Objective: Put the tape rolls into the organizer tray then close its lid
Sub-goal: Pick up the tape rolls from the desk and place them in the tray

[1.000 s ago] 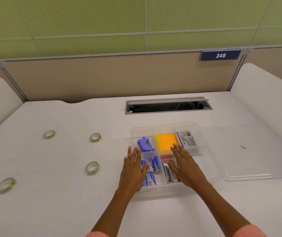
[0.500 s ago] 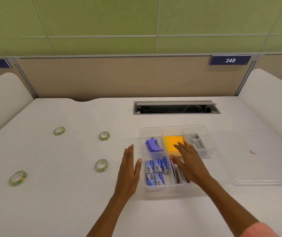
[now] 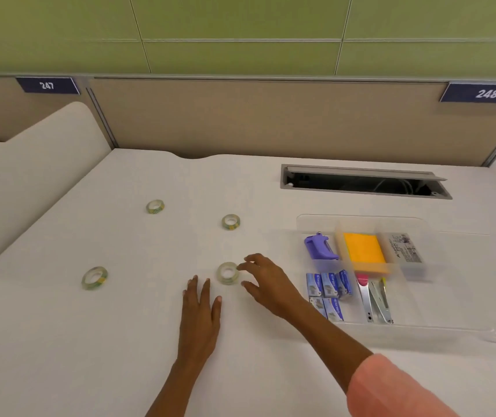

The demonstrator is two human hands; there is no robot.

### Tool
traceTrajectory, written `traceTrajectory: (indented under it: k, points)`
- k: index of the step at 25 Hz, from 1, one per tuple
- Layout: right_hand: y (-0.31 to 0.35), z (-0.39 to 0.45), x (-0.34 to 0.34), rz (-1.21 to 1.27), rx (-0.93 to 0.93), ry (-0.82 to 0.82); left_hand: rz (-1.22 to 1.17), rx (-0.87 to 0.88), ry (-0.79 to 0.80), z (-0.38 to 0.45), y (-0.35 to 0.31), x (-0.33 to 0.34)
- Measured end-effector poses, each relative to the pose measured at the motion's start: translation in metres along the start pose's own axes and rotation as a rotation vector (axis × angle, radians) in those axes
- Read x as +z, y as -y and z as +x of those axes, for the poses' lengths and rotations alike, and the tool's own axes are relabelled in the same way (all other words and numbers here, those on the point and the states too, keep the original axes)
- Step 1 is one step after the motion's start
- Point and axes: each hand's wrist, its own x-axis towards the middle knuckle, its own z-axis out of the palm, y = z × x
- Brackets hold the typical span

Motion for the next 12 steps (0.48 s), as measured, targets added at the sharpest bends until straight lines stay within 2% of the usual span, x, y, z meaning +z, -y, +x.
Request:
traceTrajectory:
  k: [5,12]
  points:
    - [0.007,0.012,0.031,-0.039,0.034,0.072,0.102,0.050,0.007,-0.004,0.005,0.001]
    - [0.003,0.013,0.041,0.043,0.119,-0.037,0.117,0.038,0.010,-0.004,0.006,0.004]
